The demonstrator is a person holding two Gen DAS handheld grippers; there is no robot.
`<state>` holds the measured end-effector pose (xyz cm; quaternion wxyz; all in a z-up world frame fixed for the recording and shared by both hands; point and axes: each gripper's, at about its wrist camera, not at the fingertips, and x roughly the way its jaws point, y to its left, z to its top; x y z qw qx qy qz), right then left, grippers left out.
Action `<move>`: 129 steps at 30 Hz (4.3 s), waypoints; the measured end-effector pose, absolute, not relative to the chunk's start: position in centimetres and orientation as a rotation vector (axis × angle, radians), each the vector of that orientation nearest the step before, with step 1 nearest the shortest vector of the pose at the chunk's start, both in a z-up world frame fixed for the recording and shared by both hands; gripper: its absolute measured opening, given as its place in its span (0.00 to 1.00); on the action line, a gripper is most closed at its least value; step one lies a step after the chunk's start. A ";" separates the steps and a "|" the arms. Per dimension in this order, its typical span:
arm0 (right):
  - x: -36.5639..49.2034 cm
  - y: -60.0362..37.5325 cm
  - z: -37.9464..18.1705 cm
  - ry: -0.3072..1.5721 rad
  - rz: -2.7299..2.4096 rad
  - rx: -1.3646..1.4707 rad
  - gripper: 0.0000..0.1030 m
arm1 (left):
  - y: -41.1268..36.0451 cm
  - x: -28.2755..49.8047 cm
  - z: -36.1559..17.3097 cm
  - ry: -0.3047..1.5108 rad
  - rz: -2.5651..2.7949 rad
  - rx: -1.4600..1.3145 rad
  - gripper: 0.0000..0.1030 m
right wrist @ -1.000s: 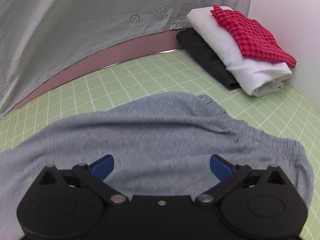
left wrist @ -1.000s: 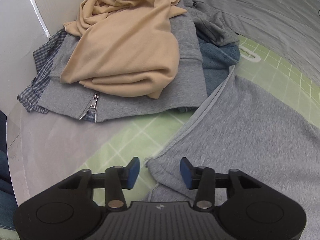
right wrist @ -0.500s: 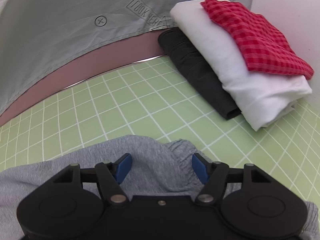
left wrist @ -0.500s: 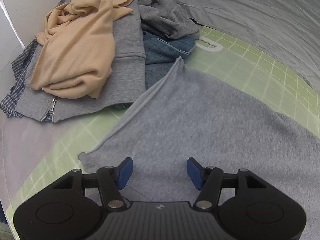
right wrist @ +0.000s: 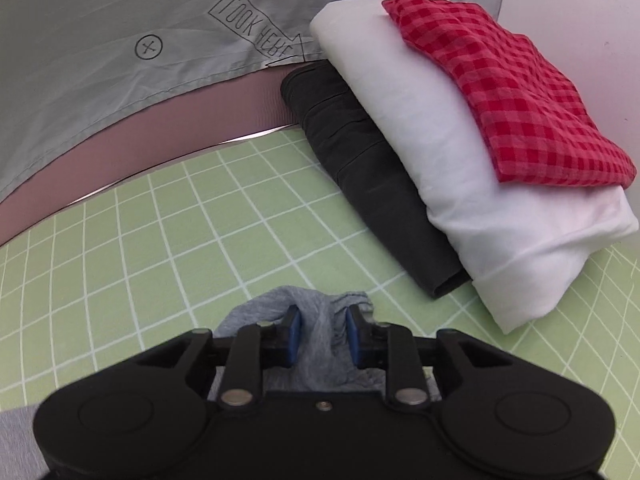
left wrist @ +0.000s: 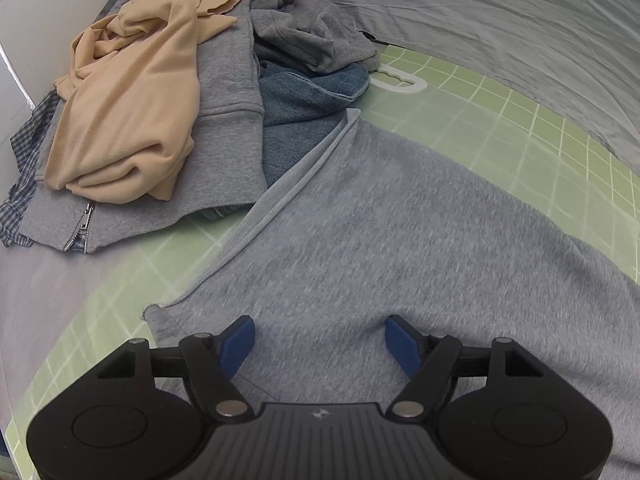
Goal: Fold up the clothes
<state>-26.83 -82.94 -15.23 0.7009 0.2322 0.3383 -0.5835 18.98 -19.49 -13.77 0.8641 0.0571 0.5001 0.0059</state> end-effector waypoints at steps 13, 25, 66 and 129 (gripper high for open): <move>-29.9 -72.5 -9.4 0.728 -1.286 0.394 0.95 | -17.2 14.3 -10.3 1.033 -0.063 0.054 0.82; -39.9 -56.5 -11.9 0.747 -1.267 0.656 0.96 | -10.4 3.3 -10.5 1.093 -0.107 -0.006 0.84; -42.6 -50.0 -14.5 0.714 -1.184 0.878 0.96 | 0.0 -1.6 -13.5 1.216 -0.129 -0.516 0.73; -40.1 -64.8 -5.0 0.188 -1.137 1.053 0.01 | -11.8 11.9 -3.6 0.888 -0.006 -0.380 0.02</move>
